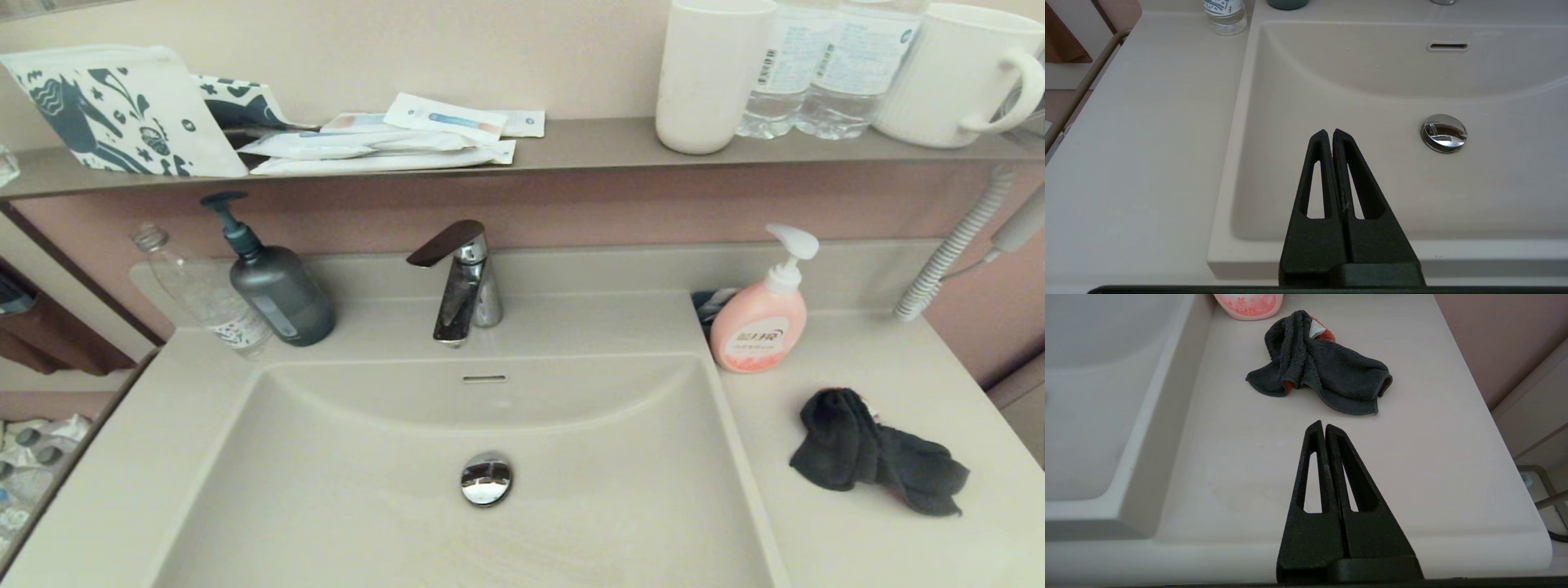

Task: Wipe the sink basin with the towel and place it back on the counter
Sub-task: Turn on the faucet

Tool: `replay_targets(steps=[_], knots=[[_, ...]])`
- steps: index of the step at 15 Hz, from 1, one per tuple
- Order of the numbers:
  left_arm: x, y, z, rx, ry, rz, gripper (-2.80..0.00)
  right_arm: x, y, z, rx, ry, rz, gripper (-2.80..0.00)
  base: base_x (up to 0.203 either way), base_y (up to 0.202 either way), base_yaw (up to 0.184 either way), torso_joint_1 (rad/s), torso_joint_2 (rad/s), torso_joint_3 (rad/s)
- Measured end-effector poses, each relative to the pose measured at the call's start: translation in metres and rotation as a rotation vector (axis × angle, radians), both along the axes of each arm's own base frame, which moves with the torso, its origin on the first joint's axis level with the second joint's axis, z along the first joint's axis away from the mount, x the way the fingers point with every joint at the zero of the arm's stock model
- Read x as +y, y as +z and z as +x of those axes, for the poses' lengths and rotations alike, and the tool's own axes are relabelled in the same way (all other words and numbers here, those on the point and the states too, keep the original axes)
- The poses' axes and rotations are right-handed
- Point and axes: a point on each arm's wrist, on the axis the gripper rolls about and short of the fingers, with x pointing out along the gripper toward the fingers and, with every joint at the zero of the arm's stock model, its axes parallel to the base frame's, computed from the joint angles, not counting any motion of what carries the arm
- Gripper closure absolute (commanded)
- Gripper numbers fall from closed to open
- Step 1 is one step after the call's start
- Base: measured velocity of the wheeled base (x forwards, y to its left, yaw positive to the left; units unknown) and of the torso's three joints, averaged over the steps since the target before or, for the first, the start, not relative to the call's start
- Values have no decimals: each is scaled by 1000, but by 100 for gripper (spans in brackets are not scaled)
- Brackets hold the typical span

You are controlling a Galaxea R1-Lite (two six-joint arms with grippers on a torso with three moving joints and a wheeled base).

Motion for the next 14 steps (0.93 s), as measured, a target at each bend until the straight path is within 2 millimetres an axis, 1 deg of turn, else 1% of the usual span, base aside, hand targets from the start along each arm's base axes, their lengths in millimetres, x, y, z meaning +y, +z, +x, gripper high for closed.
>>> replay_targets(steps=[14], knots=[[0,0,0,0,1,0,0,0,0,0,0,0,0,0,0,0,0,0,0,0]])
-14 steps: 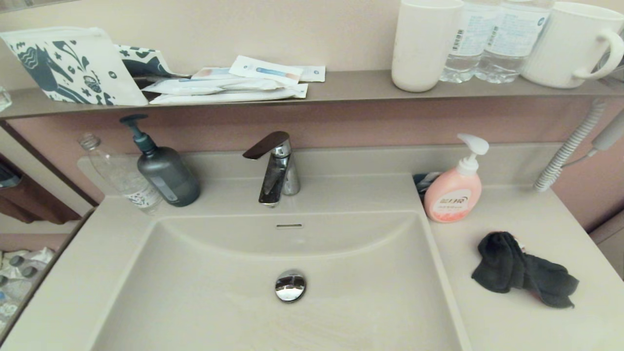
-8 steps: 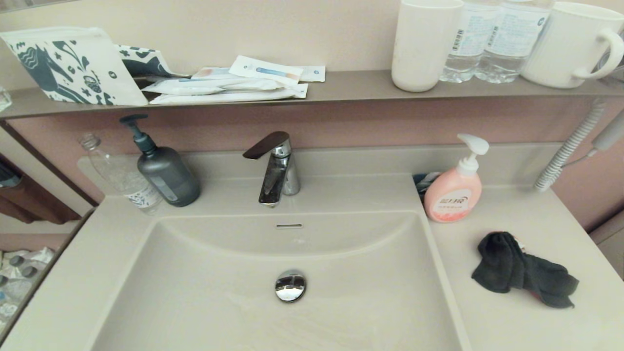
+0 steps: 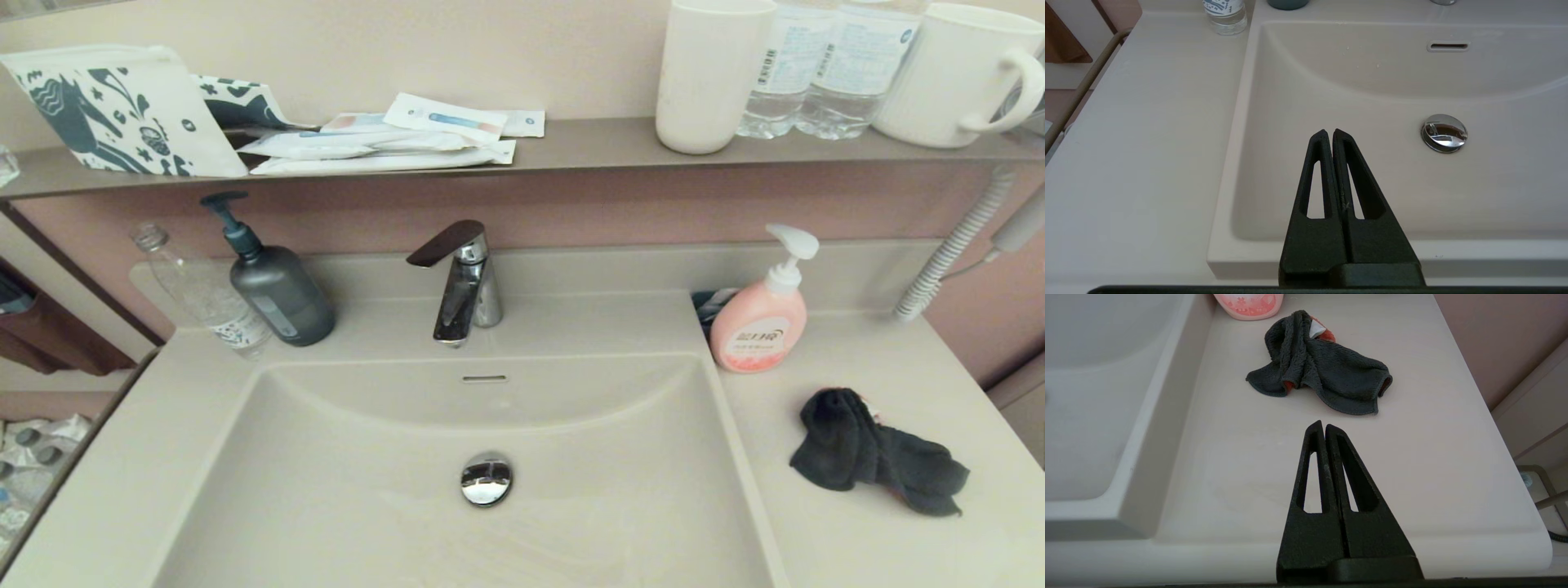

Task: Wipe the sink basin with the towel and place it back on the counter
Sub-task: Turn on the faucet

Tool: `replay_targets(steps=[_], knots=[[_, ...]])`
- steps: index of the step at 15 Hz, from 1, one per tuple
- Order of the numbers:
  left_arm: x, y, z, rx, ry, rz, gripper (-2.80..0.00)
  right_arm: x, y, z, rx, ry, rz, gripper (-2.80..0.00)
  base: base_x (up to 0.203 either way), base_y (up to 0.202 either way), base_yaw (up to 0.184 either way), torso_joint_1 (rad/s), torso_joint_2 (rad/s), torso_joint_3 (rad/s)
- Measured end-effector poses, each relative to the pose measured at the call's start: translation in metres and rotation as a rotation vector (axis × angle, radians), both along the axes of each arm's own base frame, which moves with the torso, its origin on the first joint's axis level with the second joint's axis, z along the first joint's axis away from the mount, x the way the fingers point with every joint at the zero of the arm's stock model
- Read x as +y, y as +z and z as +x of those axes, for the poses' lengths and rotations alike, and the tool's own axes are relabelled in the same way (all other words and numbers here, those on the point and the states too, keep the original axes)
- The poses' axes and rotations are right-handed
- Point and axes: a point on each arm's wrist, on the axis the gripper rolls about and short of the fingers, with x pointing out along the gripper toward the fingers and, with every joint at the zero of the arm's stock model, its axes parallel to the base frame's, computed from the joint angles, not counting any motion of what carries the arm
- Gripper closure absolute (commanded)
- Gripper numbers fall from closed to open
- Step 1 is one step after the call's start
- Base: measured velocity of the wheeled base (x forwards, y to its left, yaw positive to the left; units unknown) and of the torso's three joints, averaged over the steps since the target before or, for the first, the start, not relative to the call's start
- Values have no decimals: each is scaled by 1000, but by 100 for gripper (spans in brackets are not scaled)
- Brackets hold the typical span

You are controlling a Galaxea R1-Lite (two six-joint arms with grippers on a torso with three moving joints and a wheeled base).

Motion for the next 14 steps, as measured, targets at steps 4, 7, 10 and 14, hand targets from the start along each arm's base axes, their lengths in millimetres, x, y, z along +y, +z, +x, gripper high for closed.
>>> replay_targets(steps=[4,7,10,14], knots=[[0,0,0,0,-1,1,0,0,0,0,0,0,0,0,0,0,0,0,0,0],[0,0,0,1,-1,5,0,0,0,0,0,0,0,0,0,0,0,0,0,0],[0,8,-2,-19,-12,6,0,0,0,0,0,0,0,0,0,0,0,0,0,0],[-1,37,2,-3,-62,7,0,0,0,0,0,0,0,0,0,0,0,0,0,0]])
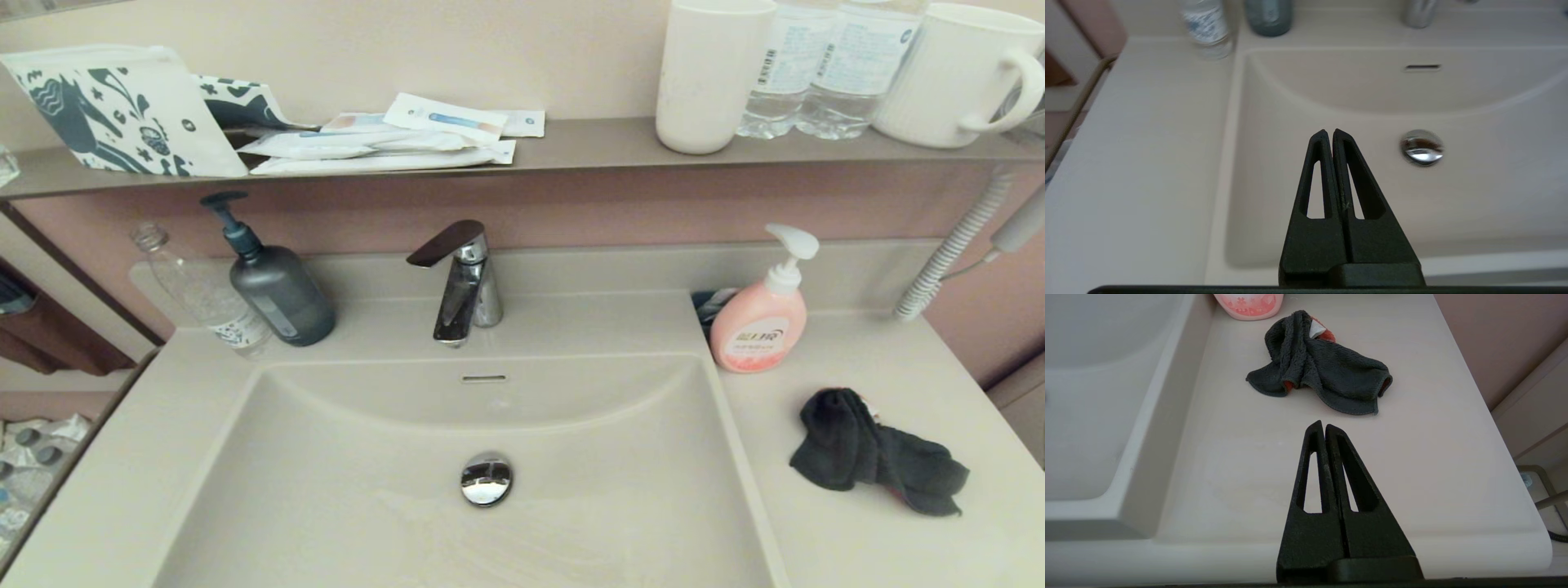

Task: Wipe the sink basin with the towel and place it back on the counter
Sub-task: Turn on the faucet

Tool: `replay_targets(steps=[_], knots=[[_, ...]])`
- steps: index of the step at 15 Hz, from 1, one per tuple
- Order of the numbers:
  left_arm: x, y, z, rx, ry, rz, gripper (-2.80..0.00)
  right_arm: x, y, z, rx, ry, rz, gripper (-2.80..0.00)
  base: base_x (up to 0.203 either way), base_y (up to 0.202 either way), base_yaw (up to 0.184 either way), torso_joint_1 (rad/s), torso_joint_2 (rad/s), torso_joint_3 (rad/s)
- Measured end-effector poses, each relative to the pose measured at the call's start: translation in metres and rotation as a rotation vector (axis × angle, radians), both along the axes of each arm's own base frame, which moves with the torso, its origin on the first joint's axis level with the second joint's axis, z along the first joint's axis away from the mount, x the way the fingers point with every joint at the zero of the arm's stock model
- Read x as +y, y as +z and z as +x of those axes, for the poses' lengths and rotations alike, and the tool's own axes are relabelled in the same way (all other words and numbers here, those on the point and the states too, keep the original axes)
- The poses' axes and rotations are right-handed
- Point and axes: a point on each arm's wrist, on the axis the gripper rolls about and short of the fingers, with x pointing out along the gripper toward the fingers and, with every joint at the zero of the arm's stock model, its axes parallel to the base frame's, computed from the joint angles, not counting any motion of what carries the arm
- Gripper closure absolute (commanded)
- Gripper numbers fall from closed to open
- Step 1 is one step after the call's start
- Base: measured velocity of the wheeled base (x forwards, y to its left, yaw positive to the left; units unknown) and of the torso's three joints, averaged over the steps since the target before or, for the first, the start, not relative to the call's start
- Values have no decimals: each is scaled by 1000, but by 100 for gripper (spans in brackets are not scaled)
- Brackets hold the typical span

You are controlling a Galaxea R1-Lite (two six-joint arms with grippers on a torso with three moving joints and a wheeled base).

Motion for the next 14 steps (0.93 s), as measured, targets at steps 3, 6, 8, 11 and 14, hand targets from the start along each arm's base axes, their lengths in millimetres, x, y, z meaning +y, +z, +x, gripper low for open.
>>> replay_targets(steps=[3,6,8,11,14], knots=[[-2,28,11,36,-115,-6,0,0,0,0,0,0,0,0,0,0,0,0,0,0],[-5,52,36,52,-215,-30,0,0,0,0,0,0,0,0,0,0,0,0,0,0],[-6,65,60,51,-259,-36,0,0,0,0,0,0,0,0,0,0,0,0,0,0],[-10,75,102,81,-311,-74,0,0,0,0,0,0,0,0,0,0,0,0,0,0],[-28,80,139,64,-377,-116,0,0,0,0,0,0,0,0,0,0,0,0,0,0]])
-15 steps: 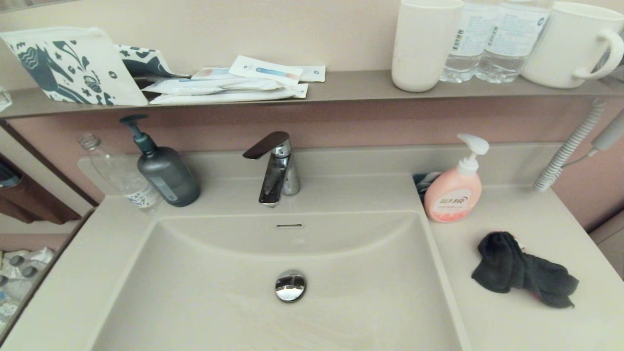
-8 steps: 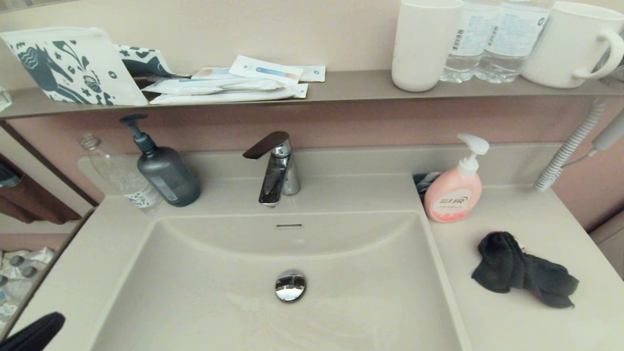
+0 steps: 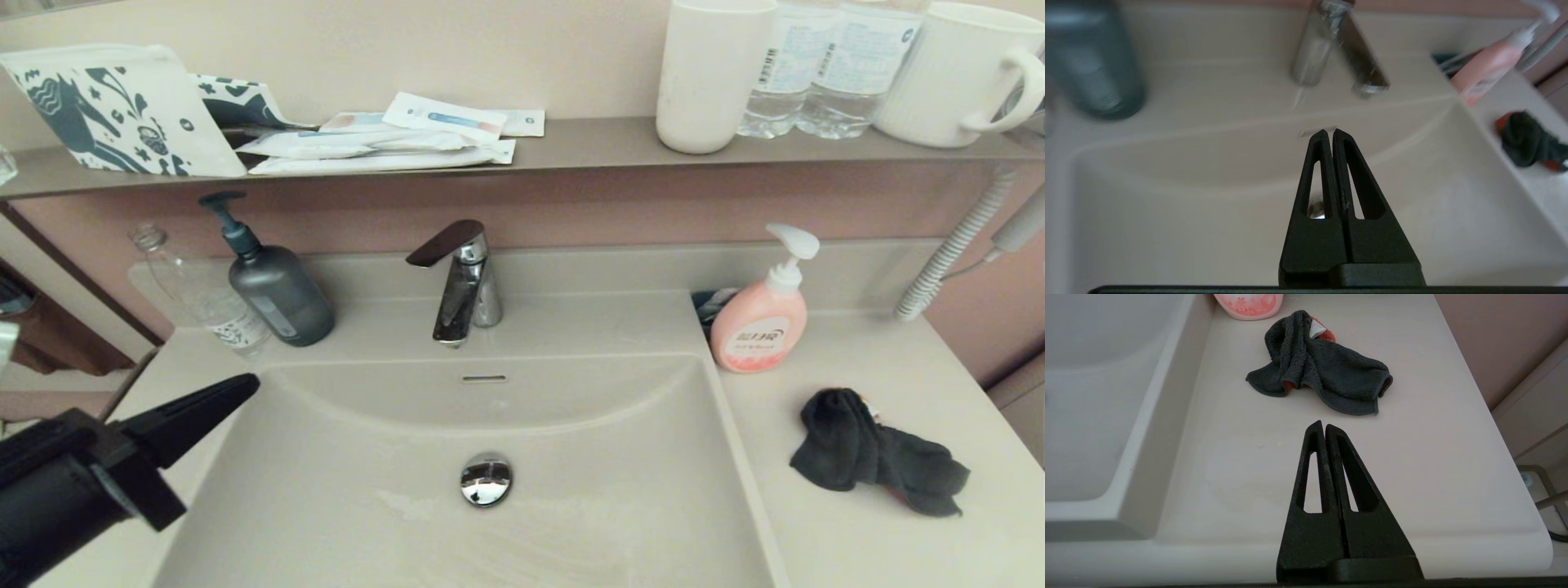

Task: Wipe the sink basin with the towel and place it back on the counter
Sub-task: Turn on the faucet

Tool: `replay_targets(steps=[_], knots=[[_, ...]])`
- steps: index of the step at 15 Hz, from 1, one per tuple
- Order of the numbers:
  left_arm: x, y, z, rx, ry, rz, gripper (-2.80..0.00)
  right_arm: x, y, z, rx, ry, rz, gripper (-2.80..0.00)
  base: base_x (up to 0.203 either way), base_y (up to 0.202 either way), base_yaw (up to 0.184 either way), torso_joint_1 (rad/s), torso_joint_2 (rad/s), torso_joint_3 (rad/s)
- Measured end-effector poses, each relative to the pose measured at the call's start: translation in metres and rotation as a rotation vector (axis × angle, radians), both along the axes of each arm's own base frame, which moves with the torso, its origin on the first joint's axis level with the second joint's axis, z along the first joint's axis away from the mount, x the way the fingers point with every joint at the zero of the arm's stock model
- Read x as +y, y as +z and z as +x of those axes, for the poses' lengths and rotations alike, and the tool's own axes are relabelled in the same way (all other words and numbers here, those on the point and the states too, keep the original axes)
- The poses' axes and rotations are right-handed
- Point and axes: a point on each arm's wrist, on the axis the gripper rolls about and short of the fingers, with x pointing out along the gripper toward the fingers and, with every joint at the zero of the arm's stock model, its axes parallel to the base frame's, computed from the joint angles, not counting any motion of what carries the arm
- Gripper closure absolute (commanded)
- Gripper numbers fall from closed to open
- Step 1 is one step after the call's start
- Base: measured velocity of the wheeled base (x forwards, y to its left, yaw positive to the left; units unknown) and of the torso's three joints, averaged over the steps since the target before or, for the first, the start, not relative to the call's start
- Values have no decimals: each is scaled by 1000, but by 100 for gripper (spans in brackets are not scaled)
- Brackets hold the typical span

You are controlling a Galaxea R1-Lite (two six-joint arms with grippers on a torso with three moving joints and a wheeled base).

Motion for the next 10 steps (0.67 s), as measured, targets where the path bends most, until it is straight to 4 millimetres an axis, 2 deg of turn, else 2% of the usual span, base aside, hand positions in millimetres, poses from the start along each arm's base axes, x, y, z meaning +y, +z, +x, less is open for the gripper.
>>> replay_targets(steps=[5,10], knots=[[-46,8,45,-93,40,-75,0,0,0,0,0,0,0,0,0,0,0,0,0,0],[-80,1,78,-72,48,-77,0,0,0,0,0,0,0,0,0,0,0,0,0,0]])
